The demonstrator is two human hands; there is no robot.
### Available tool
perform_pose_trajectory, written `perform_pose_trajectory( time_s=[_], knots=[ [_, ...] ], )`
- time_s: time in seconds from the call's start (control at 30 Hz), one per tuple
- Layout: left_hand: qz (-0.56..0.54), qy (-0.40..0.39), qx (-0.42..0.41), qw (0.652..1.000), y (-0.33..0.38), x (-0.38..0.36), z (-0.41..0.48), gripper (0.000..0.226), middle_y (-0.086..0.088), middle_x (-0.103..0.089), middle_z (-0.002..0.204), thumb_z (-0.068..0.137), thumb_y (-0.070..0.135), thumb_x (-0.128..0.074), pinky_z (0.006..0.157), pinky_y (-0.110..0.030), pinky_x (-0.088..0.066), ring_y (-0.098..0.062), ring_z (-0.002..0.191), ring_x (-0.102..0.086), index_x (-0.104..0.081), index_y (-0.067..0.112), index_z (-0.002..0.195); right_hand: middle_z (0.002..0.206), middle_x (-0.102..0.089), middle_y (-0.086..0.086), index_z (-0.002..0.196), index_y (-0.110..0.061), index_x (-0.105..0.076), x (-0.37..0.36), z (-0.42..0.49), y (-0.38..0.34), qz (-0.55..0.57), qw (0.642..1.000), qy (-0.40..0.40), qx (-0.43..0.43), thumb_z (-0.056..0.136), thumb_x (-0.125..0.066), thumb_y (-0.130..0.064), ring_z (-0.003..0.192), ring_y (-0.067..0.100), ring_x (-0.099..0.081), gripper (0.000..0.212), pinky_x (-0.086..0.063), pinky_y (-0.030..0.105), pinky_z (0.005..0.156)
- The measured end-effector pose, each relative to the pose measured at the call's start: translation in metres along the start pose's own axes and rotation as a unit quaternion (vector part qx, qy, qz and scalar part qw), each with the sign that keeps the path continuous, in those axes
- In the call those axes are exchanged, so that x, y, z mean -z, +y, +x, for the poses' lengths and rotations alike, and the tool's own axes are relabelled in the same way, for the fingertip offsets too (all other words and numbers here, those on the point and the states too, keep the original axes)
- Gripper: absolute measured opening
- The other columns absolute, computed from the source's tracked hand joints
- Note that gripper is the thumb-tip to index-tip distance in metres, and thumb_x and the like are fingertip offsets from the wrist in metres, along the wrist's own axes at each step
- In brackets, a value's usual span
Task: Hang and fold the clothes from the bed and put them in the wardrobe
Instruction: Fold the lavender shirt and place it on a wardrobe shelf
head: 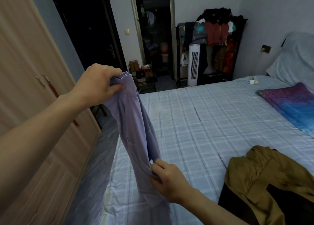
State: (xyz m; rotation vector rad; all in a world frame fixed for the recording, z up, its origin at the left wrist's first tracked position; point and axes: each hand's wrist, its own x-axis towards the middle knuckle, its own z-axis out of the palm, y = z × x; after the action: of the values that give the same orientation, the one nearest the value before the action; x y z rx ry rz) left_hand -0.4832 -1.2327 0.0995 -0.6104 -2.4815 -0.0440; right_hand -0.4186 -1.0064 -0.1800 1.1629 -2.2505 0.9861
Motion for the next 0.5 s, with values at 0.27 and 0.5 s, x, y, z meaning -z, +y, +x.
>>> perform_pose_trajectory(
  time_s=[0.27, 0.5],
  knots=[
    [-0.012, 0.051, -0.047, 0.998, -0.005, 0.008, -0.002, 0.023, 0.003, -0.047, 0.067, 0.083, 0.022, -0.070, 0.059, -0.036, -0.038, -0.018, 0.062, -0.045, -0.050, 0.015, 0.074, 0.077, -0.042, -0.007, 0.066, -0.031, -0.038, -0.004, 0.015, 0.013, 0.092, 0.980, -0.026, -0.172, 0.080, -0.062, -0.022, 0.065, 0.006, -0.041, 0.029, -0.036, 0.027, 0.062],
    [-0.025, 0.078, -0.030, 0.996, -0.009, 0.013, 0.001, 0.023, 0.000, -0.051, 0.069, 0.087, 0.019, -0.073, 0.058, -0.036, -0.040, -0.020, 0.063, -0.049, -0.055, 0.014, 0.075, 0.156, -0.022, 0.011, 0.099, -0.039, -0.052, -0.004, 0.027, 0.011, 0.075, 0.980, -0.018, -0.184, 0.090, -0.055, -0.015, 0.093, 0.016, -0.062, 0.027, -0.043, 0.021, 0.075]
  ],
)
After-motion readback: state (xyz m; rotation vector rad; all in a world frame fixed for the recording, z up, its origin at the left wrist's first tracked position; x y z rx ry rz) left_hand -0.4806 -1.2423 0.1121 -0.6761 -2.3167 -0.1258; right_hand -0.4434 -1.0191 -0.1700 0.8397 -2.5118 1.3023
